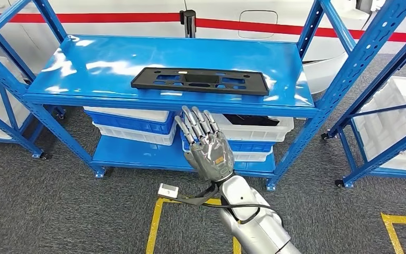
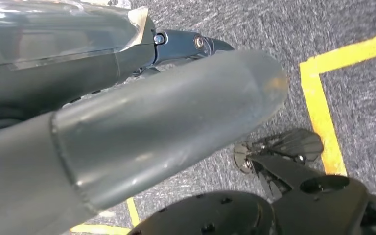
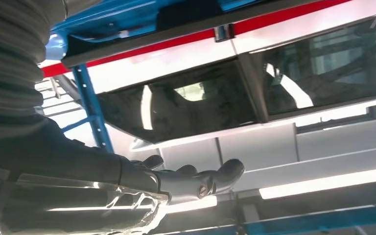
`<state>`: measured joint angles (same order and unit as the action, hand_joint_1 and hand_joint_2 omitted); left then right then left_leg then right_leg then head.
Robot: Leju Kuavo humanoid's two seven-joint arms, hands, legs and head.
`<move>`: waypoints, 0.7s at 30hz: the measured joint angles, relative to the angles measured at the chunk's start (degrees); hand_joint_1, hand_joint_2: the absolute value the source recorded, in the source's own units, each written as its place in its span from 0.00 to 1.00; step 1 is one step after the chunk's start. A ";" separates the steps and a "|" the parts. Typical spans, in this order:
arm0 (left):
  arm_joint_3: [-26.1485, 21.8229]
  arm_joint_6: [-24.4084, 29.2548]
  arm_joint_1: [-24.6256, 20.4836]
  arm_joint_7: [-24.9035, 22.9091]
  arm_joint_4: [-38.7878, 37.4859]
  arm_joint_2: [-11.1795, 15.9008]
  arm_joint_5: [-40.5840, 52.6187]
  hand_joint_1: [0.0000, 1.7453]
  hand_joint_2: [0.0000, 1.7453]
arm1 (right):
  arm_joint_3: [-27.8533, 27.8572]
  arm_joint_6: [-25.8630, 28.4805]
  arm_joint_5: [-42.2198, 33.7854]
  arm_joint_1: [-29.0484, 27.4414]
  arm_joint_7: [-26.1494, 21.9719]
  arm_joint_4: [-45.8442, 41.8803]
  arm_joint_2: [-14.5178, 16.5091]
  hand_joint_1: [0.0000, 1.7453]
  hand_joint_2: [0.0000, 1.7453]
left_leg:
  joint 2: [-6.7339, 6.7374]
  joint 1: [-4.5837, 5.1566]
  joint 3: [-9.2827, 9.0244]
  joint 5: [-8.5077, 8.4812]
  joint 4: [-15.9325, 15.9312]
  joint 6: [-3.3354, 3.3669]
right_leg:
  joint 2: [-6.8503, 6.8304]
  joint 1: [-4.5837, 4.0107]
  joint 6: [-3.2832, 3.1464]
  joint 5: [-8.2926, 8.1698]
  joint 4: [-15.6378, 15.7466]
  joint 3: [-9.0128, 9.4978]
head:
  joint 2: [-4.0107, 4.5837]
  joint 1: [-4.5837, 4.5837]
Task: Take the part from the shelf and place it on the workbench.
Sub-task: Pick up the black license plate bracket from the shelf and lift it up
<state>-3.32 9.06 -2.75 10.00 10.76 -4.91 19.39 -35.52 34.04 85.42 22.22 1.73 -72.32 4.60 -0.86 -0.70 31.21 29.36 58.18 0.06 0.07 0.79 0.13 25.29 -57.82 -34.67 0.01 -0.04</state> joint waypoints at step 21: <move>0.04 0.00 -0.05 0.27 -0.02 -0.16 1.75 0.00 0.00 | 1.42 -6.69 2.35 2.18 5.88 5.96 -0.13 0.00 1.00 | 0.55 0.02 1.81 -3.64 -1.37 2.33 | -0.02 -0.06 0.75 7.40 -15.86 -6.61 | -0.01 -0.36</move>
<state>-3.28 9.06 -2.80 10.27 10.74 -5.07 21.14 -34.10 27.35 87.78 24.40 7.61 -66.36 4.46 -0.31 -0.68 33.02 25.72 56.81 2.39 0.05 0.73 0.88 32.69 -73.69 -41.27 0.00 -0.40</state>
